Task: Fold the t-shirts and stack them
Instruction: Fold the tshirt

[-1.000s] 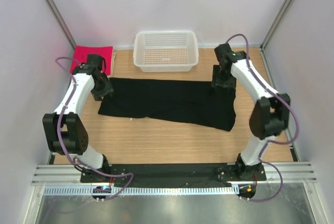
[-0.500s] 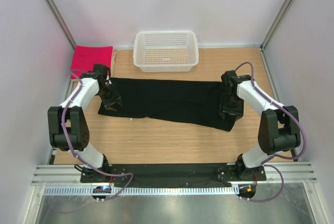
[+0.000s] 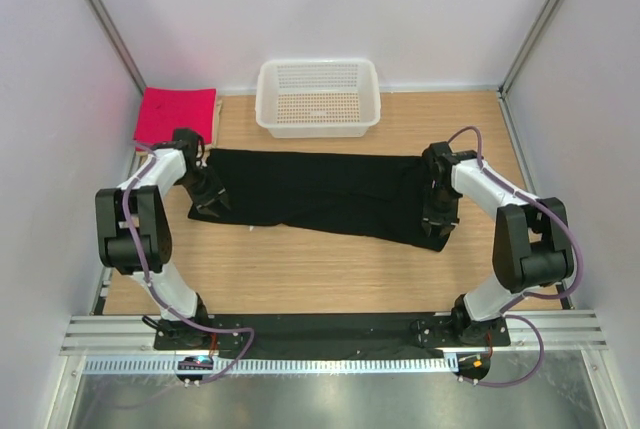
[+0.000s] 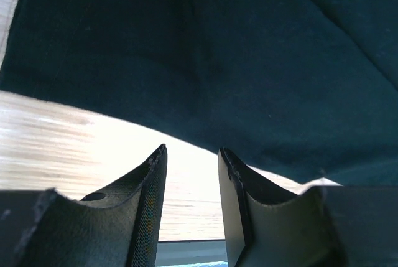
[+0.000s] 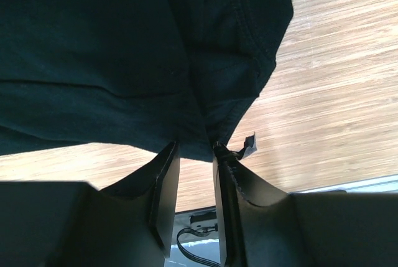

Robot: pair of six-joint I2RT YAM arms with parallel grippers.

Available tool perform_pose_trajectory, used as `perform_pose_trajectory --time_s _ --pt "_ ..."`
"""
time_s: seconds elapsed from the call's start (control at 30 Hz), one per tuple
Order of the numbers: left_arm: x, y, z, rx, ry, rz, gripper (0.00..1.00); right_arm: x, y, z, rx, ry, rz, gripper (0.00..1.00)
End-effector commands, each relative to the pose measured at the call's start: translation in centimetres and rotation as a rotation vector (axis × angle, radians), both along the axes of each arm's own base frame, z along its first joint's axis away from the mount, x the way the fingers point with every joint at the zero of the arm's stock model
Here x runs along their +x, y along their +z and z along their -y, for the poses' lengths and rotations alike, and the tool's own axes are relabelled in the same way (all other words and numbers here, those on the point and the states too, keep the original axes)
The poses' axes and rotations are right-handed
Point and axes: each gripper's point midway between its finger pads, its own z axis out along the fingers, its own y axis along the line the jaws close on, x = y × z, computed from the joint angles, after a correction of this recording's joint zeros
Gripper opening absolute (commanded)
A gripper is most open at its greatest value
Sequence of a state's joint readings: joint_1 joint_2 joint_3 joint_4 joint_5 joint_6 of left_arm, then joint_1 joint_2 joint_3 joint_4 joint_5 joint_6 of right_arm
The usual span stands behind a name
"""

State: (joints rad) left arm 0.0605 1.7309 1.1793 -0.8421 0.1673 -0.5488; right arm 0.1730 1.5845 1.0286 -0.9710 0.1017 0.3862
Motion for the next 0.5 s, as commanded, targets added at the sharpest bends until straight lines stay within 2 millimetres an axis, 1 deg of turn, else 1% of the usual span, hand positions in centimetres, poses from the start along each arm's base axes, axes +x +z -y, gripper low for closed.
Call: perform_pose_trajectory --time_s 0.0,0.13,0.23,0.33,0.37,0.4,0.43,0.47 --pt "0.5 -0.7 -0.1 -0.004 -0.006 0.006 0.39 0.3 -0.3 0.5 -0.009 -0.002 0.004 0.34" --pt "0.5 -0.5 -0.2 0.003 -0.009 0.012 0.39 0.0 -0.4 0.6 0.014 -0.019 -0.011 0.37" --pt "0.5 -0.7 -0.4 0.012 -0.004 0.007 0.39 -0.3 -1.1 0.3 0.05 -0.03 -0.035 0.36" --pt "0.3 -1.2 -0.5 0.015 -0.002 -0.012 0.39 -0.3 -1.7 -0.1 0.082 -0.062 -0.039 0.24" --pt "0.3 -1.3 -0.6 0.023 0.001 -0.013 0.39 -0.4 -1.8 -0.1 0.085 -0.071 -0.037 0.13" --pt "0.2 -1.5 -0.7 0.028 0.002 -0.016 0.39 -0.2 -1.7 -0.6 0.128 -0.09 -0.032 0.07" --pt "0.2 -1.6 -0.8 0.033 0.001 -0.017 0.39 -0.2 -1.7 -0.5 0.132 -0.1 -0.029 0.01" --pt "0.2 -1.8 -1.0 0.043 0.004 -0.02 0.39 -0.3 -1.7 -0.4 0.132 -0.113 -0.029 0.01"
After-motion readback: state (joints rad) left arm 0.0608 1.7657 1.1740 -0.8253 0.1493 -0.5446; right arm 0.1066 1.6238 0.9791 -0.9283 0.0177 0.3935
